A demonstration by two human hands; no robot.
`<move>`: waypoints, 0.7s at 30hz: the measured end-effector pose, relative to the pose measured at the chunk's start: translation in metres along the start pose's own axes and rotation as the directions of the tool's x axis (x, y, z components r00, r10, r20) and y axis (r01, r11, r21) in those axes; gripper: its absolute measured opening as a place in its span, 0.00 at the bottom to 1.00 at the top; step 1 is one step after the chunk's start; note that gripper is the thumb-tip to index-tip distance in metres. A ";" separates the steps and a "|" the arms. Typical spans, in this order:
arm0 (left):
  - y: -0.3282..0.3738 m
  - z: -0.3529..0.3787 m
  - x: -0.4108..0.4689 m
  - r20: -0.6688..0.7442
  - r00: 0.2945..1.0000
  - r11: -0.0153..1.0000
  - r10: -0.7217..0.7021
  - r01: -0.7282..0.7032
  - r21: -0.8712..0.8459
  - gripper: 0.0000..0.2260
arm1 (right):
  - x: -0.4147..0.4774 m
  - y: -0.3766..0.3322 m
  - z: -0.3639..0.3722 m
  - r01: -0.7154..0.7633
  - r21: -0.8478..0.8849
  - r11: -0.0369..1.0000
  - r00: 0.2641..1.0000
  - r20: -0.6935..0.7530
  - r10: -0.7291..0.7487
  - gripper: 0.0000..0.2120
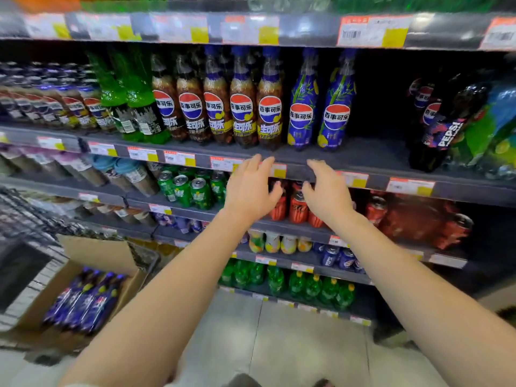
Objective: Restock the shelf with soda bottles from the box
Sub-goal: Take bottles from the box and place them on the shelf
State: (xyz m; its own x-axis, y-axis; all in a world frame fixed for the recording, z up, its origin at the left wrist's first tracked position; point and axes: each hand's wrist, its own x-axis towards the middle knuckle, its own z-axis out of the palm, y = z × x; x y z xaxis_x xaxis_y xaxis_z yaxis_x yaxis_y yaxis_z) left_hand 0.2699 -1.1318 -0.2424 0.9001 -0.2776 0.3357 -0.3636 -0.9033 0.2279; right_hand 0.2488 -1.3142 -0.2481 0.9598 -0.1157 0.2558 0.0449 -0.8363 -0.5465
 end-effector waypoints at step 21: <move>-0.286 -0.062 -0.242 0.299 0.931 0.970 -0.210 0.160 0.185 0.29 | -0.185 -0.242 0.201 0.002 -0.149 0.989 0.871 0.487 0.072 0.29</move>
State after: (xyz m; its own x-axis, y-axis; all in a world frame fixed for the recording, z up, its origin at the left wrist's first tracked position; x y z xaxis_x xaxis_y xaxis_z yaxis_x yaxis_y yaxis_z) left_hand 0.1412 -0.7858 -0.3325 0.9861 -0.1661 -0.0086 -0.1643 -0.9808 0.1055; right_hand 0.1162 -0.9828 -0.3237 0.9737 0.1003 -0.2044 0.0049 -0.9069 -0.4214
